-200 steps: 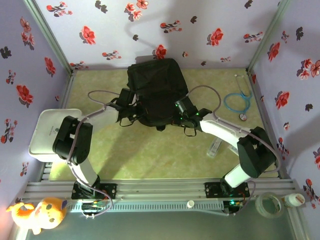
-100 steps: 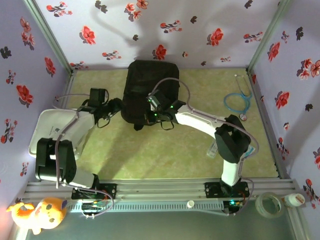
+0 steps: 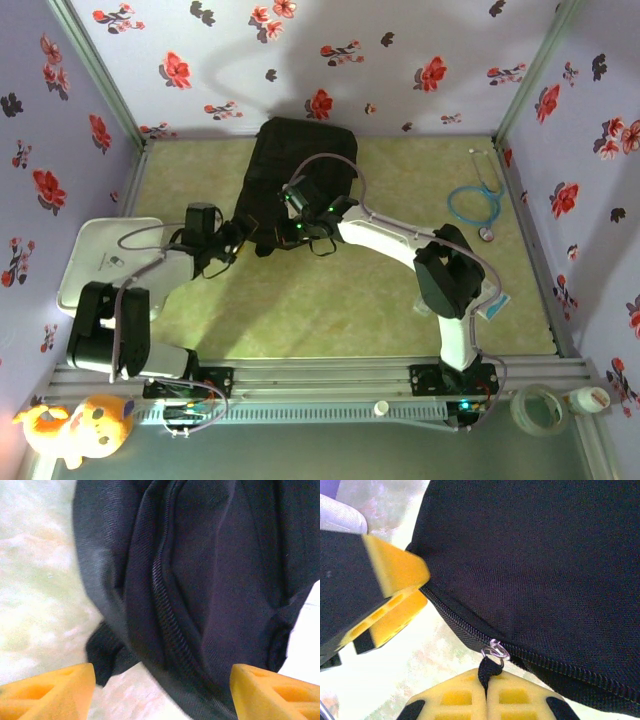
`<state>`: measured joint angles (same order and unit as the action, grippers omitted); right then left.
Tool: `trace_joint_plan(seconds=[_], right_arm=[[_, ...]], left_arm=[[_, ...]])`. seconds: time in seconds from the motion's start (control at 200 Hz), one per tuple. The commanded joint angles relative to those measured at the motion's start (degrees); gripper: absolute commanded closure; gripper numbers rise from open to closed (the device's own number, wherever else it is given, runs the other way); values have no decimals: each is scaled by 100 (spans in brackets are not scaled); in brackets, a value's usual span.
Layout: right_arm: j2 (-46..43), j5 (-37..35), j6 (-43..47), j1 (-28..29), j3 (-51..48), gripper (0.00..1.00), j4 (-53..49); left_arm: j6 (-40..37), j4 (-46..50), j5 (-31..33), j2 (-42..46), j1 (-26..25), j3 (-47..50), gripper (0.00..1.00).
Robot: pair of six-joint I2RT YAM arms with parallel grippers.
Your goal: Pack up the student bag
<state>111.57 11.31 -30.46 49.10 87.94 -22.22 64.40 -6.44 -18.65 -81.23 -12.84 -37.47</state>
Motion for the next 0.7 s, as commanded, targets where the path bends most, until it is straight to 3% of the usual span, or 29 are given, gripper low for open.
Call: trace_joint_plan(seconds=[0.0,0.115,0.21,0.315,0.695], right_arm=[[-1,147,5,71,115,100,211],[-111,98,-15,70,27,100,170],[-223,-60,-51,71,-52,100,60],[-487,-1006,-361,49,-205,100,-333],[-1392,-1904,-1155,-459,-1457,100,-313]], left_arm=[[556,-1209,-22,-285,-52,53,30],[543,-1215,278,-416,-51,5,44],[429,-1000,521,-409,-45,-66,67],[270,-623,704,-385,-52,-203,83],[8,-263,778,-388,-34,-315,94]])
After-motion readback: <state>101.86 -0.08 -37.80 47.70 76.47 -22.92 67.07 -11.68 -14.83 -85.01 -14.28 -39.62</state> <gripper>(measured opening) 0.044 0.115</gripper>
